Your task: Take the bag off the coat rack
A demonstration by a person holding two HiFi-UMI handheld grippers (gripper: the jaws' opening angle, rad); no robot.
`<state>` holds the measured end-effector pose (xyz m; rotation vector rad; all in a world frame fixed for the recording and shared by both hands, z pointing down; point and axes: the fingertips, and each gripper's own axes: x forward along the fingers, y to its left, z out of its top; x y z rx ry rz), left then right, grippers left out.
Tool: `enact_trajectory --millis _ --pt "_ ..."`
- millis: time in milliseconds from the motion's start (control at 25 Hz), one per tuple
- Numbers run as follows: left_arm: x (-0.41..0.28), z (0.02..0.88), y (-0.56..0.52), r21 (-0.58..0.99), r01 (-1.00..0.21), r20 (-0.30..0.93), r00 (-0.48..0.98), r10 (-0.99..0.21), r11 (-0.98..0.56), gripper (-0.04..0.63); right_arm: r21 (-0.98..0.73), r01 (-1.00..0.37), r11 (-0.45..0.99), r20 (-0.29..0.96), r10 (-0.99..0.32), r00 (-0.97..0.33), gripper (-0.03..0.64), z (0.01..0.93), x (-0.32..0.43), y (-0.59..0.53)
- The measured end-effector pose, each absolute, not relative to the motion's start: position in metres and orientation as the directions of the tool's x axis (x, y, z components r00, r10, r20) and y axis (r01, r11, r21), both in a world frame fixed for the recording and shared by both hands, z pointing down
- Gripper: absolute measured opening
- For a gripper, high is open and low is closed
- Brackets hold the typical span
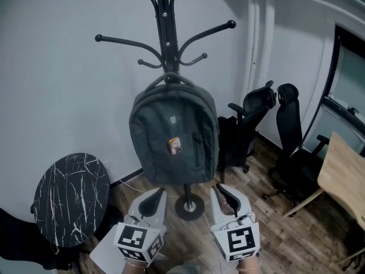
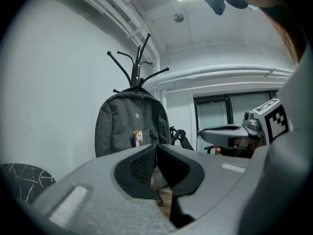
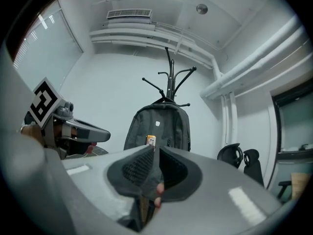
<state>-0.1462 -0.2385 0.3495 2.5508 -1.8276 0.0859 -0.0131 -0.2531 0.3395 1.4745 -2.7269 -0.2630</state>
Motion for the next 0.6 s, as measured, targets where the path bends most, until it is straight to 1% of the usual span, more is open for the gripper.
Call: enact_trajectory --millis 280,400,520,600 --pt "-0.171 0.342 -0.268 -0.015 -0.948 0.035 0.318 -0.948 -0.318 0.014 0.17 -0.842 0.512 -0.04 -0.85 -0.525 0.063 0.336 -0.019 -0.284" --pt "-0.185 0.34 -0.28 -0.012 -0.952 0.028 0.306 -0.951 -0.307 0.015 0.171 -0.849 0.499 -0.038 -0.858 -0.512 0.088 0.335 -0.021 -0.299" --pt "-0.198 0.339 -0.292 -0.002 -0.953 0.029 0.303 -0.953 -0.303 0.023 0.184 -0.852 0.489 0.035 -0.87 -0.492 0.101 0.338 -0.023 -0.311" --pt "-0.205 0.341 -0.3 0.008 -0.951 0.035 0.309 -0.95 -0.309 0.056 0.192 -0.854 0.484 0.066 -0.874 -0.481 0.104 0.339 -0.025 -0.317"
